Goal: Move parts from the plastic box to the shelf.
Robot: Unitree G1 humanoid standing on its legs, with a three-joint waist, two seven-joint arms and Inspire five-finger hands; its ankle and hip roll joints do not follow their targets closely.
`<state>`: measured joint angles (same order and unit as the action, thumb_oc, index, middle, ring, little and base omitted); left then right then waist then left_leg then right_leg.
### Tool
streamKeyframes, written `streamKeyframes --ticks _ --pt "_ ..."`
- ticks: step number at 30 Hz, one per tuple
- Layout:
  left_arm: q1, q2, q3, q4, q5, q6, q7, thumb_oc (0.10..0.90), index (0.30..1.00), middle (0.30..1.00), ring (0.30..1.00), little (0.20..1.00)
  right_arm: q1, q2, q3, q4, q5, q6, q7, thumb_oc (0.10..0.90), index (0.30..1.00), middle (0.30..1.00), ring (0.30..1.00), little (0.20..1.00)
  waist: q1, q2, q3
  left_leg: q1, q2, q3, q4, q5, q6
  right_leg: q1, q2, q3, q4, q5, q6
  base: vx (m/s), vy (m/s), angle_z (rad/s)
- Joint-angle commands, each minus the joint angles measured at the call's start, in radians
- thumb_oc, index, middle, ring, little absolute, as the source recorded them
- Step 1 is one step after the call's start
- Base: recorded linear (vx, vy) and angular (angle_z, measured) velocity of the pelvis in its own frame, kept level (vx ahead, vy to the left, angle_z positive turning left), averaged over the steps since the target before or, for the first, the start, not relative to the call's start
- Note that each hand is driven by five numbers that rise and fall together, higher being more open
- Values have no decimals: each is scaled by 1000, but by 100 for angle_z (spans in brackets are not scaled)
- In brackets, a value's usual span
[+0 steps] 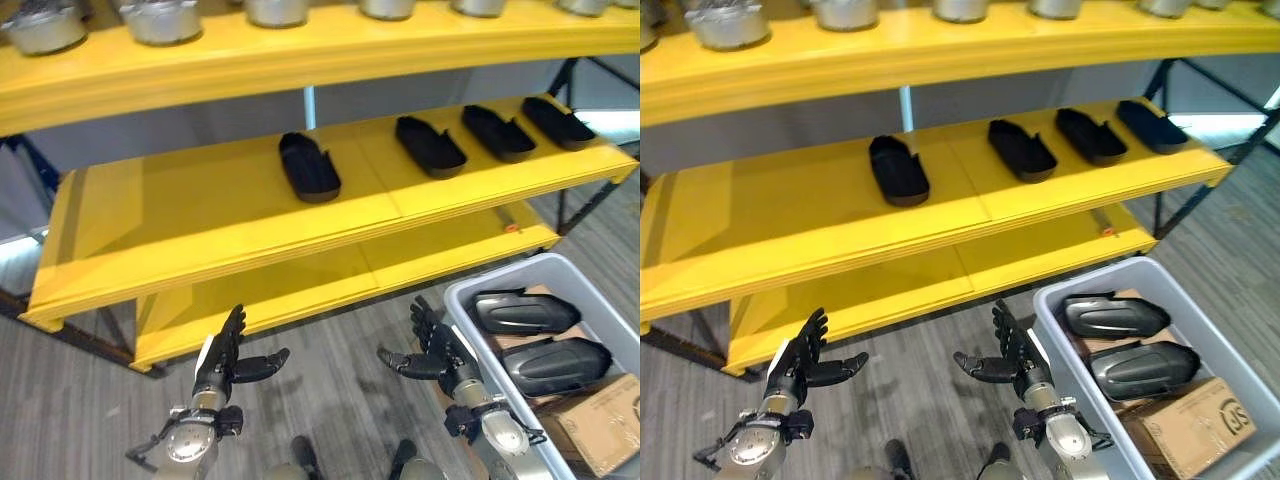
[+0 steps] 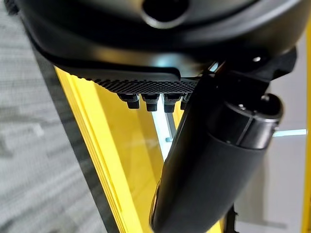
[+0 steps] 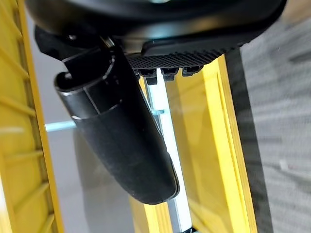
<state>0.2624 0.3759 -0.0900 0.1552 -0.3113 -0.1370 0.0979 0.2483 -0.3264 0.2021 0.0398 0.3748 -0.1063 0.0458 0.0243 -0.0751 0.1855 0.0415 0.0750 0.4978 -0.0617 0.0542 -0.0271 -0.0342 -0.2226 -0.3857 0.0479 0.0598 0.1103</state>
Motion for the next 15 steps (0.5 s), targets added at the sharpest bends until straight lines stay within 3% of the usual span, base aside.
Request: streamKeyframes --ticks 1,15 --pt "-74 6 8 -110 -41 -102 -24 900 1000 1000 1000 1000 -49 -11 -63 -104 32 -104 6 900 1000 1000 1000 1000 -31 11 -71 13 24 -110 13 -122 24 37 -43 25 -14 -11 75 79 -135 -49" --pt "-73 -8 -30 -97 -29 -101 -55 900 1000 1000 1000 1000 1 -22 -133 -109 18 -130 -23 900 1000 1000 1000 1000 -121 72 -90 79 131 2 66 -98 -47 76 54 140 -82 -61 33 30 -93 -36"
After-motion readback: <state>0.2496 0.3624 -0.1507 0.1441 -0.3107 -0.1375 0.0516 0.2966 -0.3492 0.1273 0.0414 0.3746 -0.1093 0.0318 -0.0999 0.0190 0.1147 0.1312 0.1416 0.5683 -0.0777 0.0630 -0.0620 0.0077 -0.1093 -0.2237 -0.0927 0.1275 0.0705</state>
